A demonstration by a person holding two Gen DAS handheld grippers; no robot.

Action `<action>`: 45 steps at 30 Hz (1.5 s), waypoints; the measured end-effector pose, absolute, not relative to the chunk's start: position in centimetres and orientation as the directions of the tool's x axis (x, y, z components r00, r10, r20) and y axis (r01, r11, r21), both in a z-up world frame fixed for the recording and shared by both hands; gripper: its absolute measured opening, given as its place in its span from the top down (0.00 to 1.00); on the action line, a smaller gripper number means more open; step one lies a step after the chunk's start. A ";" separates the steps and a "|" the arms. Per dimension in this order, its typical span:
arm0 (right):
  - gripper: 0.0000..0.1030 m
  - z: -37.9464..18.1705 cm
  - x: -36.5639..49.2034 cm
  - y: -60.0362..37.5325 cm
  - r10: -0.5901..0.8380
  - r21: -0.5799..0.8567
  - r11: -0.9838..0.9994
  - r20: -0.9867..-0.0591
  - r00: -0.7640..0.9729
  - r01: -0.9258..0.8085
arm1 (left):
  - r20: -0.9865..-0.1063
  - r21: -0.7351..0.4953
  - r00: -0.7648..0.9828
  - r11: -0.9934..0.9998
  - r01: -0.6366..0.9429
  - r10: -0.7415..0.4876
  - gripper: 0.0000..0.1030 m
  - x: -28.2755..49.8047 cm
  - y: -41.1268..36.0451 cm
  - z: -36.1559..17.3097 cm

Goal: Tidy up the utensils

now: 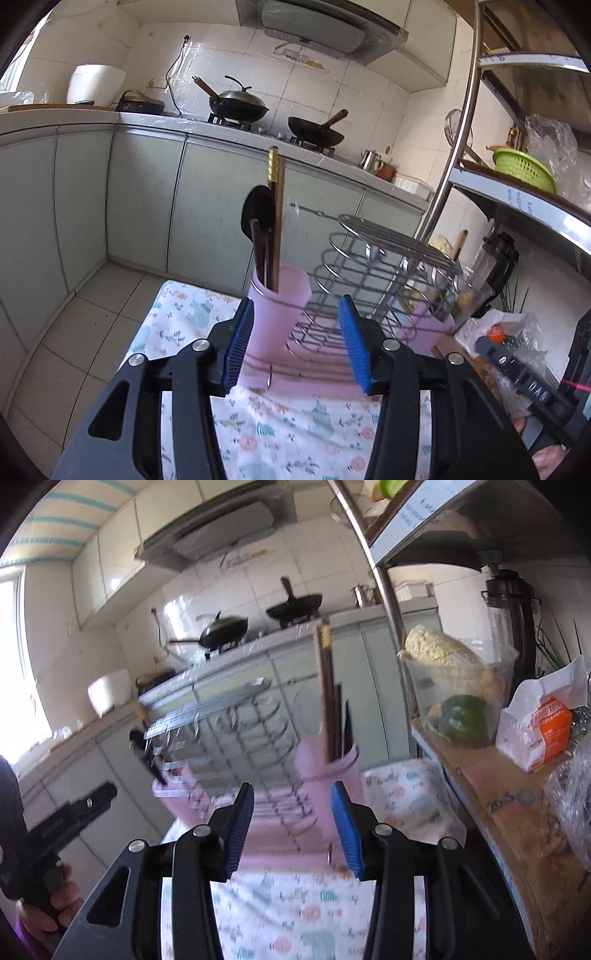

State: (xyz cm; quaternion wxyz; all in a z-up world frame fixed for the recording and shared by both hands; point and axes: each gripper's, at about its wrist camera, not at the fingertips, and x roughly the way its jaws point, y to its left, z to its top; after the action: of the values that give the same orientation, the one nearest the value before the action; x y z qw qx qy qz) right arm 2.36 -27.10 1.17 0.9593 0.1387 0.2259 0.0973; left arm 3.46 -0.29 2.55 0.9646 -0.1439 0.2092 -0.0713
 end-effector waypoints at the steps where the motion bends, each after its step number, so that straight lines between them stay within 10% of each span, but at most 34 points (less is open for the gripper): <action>1: 0.58 1.0 2.0 -26.8 0.251 0.302 0.945 -0.414 0.875 -0.128 | -0.391 -0.306 0.899 0.949 0.078 -0.200 0.53 3.1 -0.6 2.6; 45: 0.58 0.6 -3.2 -20.7 0.153 0.112 0.987 -0.485 0.861 -0.112 | -0.443 -0.185 0.885 0.980 0.069 -0.146 0.53 -2.9 -4.1 2.0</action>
State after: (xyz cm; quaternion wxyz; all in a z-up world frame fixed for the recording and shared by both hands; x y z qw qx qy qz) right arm -3.21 -20.75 0.55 0.9638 0.0397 0.2547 0.0687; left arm -2.94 -4.11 2.04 0.9672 -0.0823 0.2337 -0.0557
